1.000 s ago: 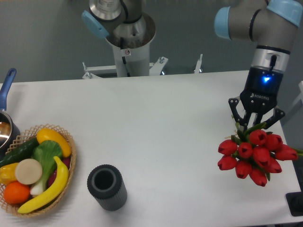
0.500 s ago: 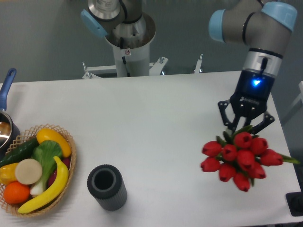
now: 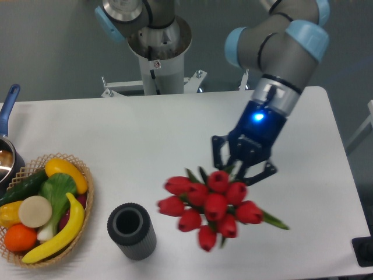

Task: Insert the flowers into the vase
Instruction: 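Carry the red tulip bunch in the gripper over to the grey vase, then lower the tulip stems down into the grey vase opening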

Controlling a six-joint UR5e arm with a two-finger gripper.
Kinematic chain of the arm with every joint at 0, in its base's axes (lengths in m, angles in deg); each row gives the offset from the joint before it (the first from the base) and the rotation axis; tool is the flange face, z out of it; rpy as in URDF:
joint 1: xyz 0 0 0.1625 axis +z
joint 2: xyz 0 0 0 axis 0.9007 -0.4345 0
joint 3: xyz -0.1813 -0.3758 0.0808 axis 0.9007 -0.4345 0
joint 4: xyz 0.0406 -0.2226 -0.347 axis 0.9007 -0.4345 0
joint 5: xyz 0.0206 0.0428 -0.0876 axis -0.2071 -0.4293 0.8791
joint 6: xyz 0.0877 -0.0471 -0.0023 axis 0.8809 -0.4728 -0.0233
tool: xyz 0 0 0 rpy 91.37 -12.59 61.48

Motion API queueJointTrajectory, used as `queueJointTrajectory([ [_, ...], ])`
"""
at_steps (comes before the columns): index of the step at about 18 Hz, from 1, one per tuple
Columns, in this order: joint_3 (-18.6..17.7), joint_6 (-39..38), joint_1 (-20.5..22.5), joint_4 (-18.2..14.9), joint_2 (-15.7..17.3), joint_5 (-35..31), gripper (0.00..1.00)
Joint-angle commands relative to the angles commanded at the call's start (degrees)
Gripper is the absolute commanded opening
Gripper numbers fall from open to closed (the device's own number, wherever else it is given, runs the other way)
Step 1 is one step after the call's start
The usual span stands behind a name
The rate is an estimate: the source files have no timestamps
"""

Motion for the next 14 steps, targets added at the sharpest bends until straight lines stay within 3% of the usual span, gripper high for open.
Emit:
queueJointTrajectory([
  [9, -0.44, 0.96, -2.56, 0.0, -0.53, 13.98, 0.21],
  [14, -0.09, 5.53, -5.45, 0.0, -3.16, 16.19, 0.21],
])
